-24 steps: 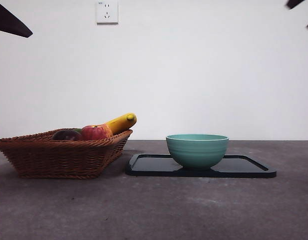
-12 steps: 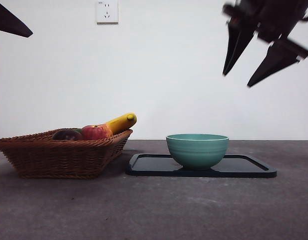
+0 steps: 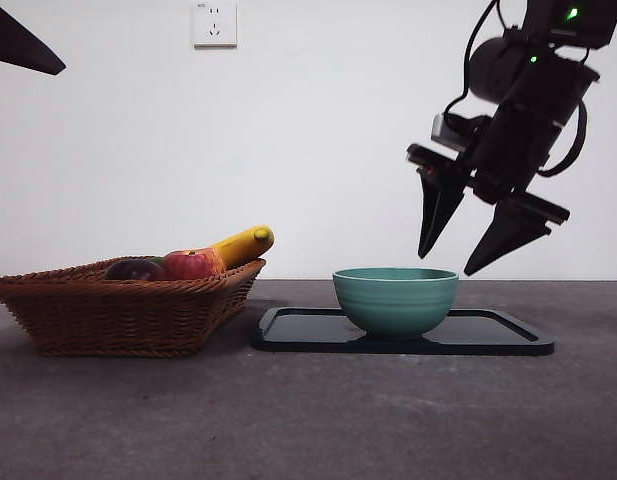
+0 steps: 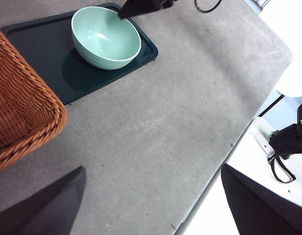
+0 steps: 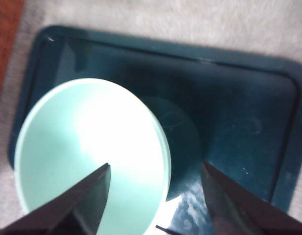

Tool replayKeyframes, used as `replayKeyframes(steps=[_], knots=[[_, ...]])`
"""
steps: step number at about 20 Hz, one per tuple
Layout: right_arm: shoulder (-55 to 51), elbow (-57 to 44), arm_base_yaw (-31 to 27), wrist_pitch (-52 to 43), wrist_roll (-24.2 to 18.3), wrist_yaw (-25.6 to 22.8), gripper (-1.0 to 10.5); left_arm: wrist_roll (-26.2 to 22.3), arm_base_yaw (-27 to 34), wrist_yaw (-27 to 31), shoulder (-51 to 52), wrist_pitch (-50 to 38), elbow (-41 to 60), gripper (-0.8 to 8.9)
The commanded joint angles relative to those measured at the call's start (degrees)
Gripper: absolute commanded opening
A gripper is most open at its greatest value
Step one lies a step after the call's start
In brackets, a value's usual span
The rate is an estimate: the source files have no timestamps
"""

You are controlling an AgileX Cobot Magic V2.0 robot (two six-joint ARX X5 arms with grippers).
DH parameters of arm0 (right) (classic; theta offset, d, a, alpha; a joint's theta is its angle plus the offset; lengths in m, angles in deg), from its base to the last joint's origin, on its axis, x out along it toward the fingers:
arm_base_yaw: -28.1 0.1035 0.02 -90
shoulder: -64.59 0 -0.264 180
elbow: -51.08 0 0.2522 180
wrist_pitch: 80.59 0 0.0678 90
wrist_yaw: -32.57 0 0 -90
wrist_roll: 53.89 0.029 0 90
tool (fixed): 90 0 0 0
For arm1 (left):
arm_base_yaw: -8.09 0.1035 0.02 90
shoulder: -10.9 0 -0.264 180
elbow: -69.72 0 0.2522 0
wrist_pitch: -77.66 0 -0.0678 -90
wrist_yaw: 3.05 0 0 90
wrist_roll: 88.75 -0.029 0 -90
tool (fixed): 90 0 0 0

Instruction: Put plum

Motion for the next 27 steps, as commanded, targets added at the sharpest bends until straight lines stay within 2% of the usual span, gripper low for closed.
replayKeyframes(steps=[1,6,10,17,22,27], knots=[[2.4,1.09,0.9,-0.83,-0.7,-0.63,2.9,-0.9,-0.22,-0.26,-0.39,-0.37,-0.66,4.36],[3.5,1.07,1.55,-1.86,-0.94,-4.33,0.9,-0.87,-0.22,-0.26,-0.39,-0.13,-0.66,4.36],[3.5,1.05,1.53,-1.86,-0.94,-5.77,0.1,-0.87,-0.22,-0.26,-0.39,0.07,-0.66,4.36],[-0.48,1.55,1.55,-2.29,-0.94,-5.75,0.1,-0.85,-0.22,-0.26,-0.39,0.11,-0.66,4.36],[-10.99,1.55,1.55,0.87,-1.73,-5.64,0.1,-0.87,-0.22,-0.26,-0.39,0.09,-0.66,4.36],[-22.49,1.53,2.71,9.29,-3.85,-5.53,0.1,-0.87,-0.22,-0.26,-0.39,0.09,-0.66,4.36]])
